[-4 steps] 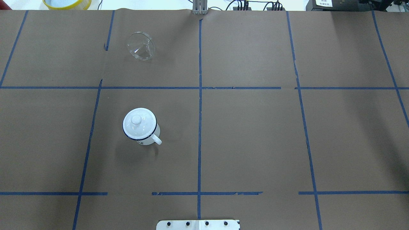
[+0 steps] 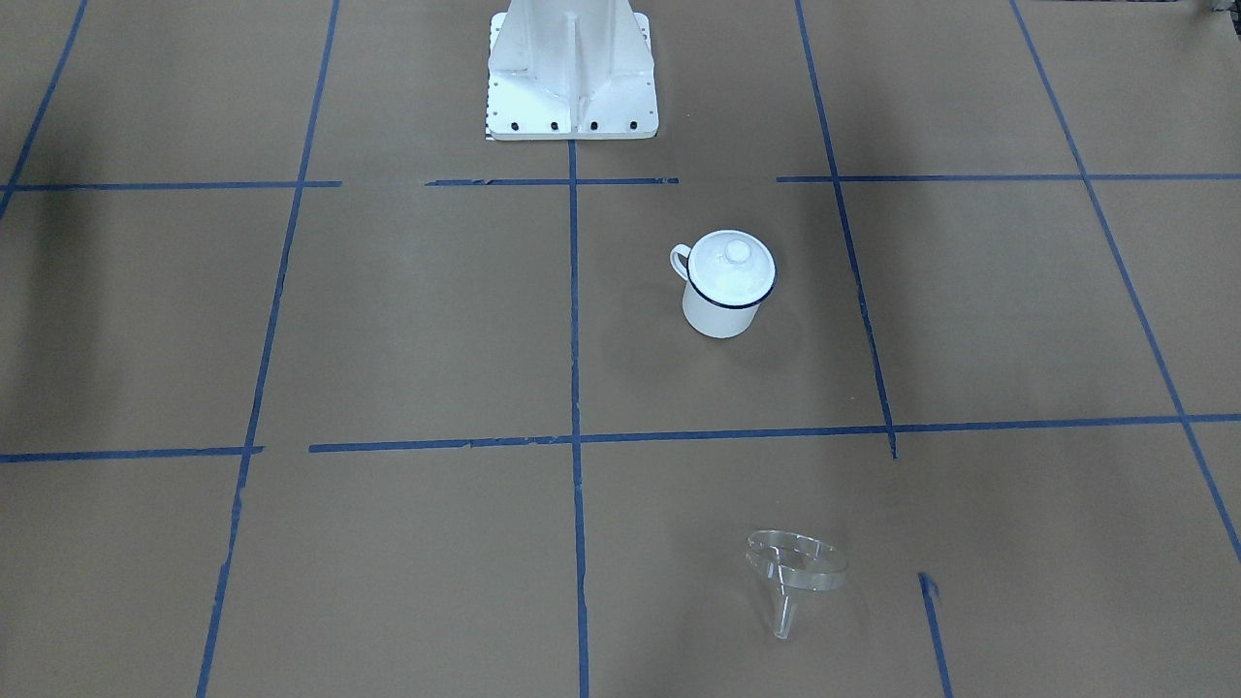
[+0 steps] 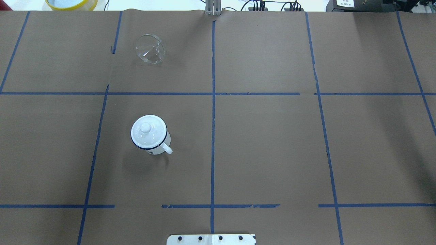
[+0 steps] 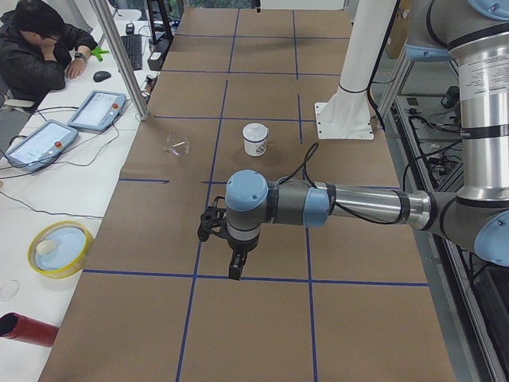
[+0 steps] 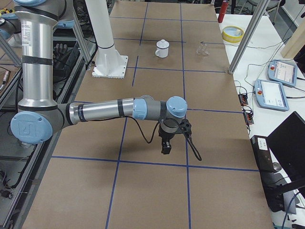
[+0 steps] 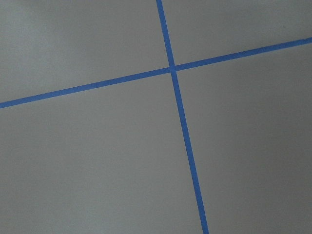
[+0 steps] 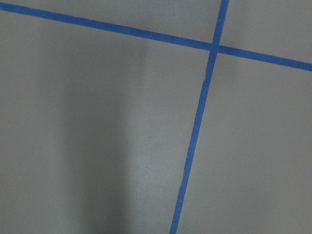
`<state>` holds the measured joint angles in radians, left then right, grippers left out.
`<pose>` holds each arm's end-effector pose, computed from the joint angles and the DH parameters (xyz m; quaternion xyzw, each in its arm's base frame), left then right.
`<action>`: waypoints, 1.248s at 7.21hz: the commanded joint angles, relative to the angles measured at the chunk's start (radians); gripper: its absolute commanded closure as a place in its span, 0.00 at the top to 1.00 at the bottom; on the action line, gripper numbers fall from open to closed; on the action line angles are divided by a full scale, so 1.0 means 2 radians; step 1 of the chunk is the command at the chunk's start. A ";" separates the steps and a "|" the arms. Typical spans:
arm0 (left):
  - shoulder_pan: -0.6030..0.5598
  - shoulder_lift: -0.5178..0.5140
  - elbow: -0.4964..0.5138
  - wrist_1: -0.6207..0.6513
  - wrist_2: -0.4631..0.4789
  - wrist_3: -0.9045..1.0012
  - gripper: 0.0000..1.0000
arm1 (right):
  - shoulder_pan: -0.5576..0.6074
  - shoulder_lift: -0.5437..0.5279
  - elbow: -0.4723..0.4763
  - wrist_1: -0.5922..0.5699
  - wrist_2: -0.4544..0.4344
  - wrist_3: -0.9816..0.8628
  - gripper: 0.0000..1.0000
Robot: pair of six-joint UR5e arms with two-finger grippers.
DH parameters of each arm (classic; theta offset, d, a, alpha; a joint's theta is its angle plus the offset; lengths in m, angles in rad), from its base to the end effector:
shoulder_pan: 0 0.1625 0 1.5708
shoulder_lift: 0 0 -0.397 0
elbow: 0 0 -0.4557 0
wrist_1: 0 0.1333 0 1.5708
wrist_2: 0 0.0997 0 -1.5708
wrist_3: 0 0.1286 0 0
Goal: Place funnel on cup
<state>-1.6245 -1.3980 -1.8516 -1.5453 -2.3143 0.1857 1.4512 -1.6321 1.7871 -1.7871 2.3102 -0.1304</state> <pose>-0.0726 -0.4888 0.5906 0.0815 0.3558 0.0763 0.9279 -0.0157 -0.5215 0.5894 -0.0266 -0.3613 -0.1052 0.9261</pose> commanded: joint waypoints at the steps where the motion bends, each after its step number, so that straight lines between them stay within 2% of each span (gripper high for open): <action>1: -0.001 -0.028 0.002 -0.008 0.000 -0.002 1.00 | 0.000 0.000 0.000 0.000 0.000 0.000 1.00; 2: -0.001 -0.072 0.011 -0.018 0.003 -0.003 1.00 | 0.000 0.000 0.000 0.000 0.000 0.000 1.00; 4: -0.002 -0.070 0.003 -0.043 -0.002 -0.002 1.00 | 0.000 0.000 0.000 0.000 0.000 0.000 1.00; 5: -0.002 -0.070 0.002 -0.045 -0.031 -0.002 1.00 | 0.000 0.000 0.000 0.000 0.000 0.000 1.00; 6: 0.004 -0.077 -0.003 -0.053 -0.038 -0.014 1.00 | 0.000 0.000 0.000 0.000 0.000 0.000 1.00; 8: 0.086 -0.082 -0.043 -0.063 -0.030 -0.171 1.00 | 0.000 0.000 0.000 0.000 0.000 0.000 1.00; 9: 0.139 -0.097 -0.069 -0.063 -0.007 -0.271 1.00 | 0.000 0.000 0.000 0.000 0.000 0.000 1.00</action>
<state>-1.4696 -1.5665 -1.9289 -1.6672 -2.3664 -0.1262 1.4512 -1.6321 1.7871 -1.7871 2.3102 -0.1300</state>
